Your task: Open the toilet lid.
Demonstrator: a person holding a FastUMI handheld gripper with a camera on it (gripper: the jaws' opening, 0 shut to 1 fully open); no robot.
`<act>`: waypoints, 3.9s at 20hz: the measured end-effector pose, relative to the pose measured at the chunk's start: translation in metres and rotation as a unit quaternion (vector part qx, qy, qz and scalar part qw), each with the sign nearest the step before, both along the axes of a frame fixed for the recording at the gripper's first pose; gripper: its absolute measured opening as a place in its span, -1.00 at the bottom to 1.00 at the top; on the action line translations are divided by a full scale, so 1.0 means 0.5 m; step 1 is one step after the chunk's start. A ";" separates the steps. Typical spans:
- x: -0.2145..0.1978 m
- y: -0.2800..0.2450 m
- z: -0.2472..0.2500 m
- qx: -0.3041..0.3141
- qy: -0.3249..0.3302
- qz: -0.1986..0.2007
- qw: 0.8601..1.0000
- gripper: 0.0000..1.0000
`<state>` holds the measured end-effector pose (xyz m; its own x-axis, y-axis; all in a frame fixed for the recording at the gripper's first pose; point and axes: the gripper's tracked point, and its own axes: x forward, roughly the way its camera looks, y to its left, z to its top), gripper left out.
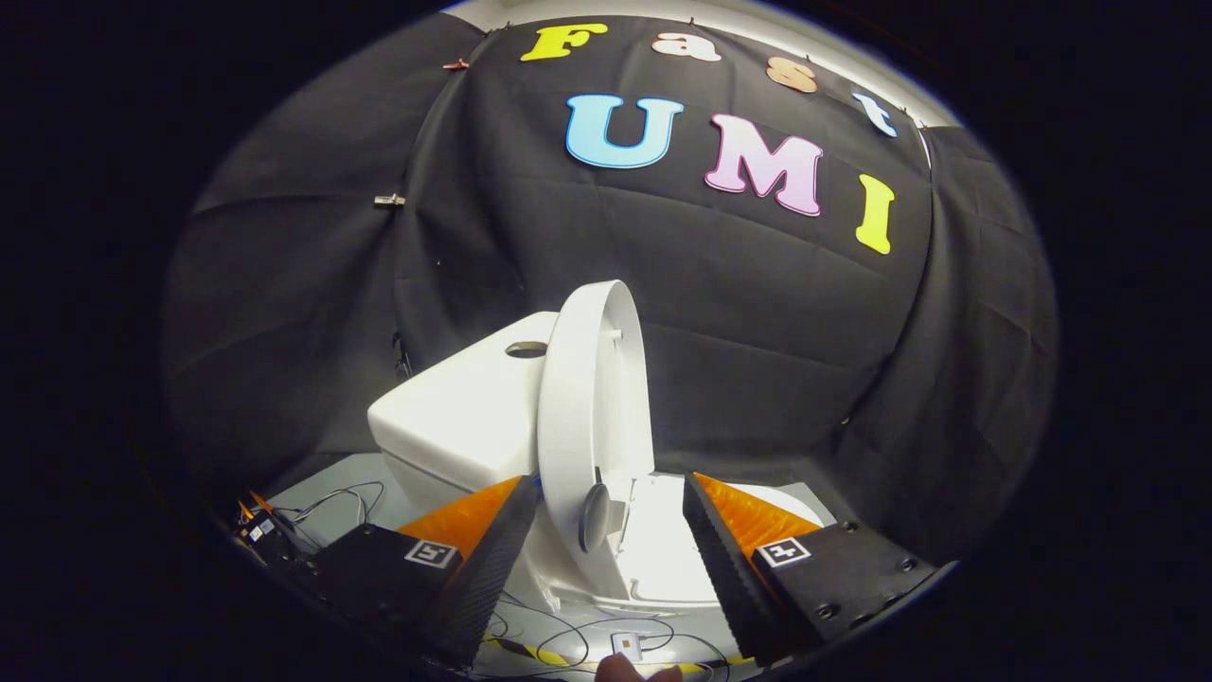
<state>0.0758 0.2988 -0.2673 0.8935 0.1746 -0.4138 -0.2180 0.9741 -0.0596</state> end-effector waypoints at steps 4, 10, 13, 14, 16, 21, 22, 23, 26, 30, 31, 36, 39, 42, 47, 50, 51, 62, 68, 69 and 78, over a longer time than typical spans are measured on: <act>-0.004 -0.027 0.060 0.017 -0.017 0.004 1.000 0.97; -0.005 -0.083 0.170 0.048 -0.053 -0.006 0.997 0.96; -0.001 -0.116 0.210 0.062 -0.064 -0.012 0.996 0.97; 0.000 -0.128 0.222 0.065 -0.066 -0.014 0.996 0.97; 0.000 -0.154 0.242 0.070 -0.073 -0.019 0.995 0.97; -0.004 -0.228 0.287 0.064 -0.101 -0.033 0.992 0.97; -0.005 -0.245 0.295 0.061 -0.106 -0.038 0.992 0.97; -0.007 -0.260 0.303 0.061 -0.111 -0.041 0.991 0.97; -0.019 -0.299 0.332 0.070 -0.122 -0.047 0.989 0.97; -0.034 -0.363 0.370 0.076 -0.138 -0.059 0.986 0.97; -0.036 -0.377 0.378 0.078 -0.141 -0.061 0.985 0.97; -0.057 -0.442 0.413 0.078 -0.154 -0.073 0.982 0.97; -0.064 -0.483 0.427 0.082 -0.158 -0.086 0.980 0.96; -0.073 -0.515 0.440 0.083 -0.165 -0.097 0.978 0.97; -0.085 -0.543 0.458 0.073 -0.176 -0.107 0.976 0.97; -0.093 -0.549 0.466 0.074 -0.179 -0.109 0.975 0.97; -0.094 -0.551 0.466 0.074 -0.179 -0.110 0.975 0.96; -0.097 -0.536 0.466 0.069 -0.177 -0.106 0.976 0.97; -0.100 -0.539 0.468 0.069 -0.179 -0.109 0.975 0.97; -0.101 -0.540 0.470 0.069 -0.180 -0.109 0.975 0.97; -0.103 -0.542 0.472 0.068 -0.181 -0.110 0.975 0.97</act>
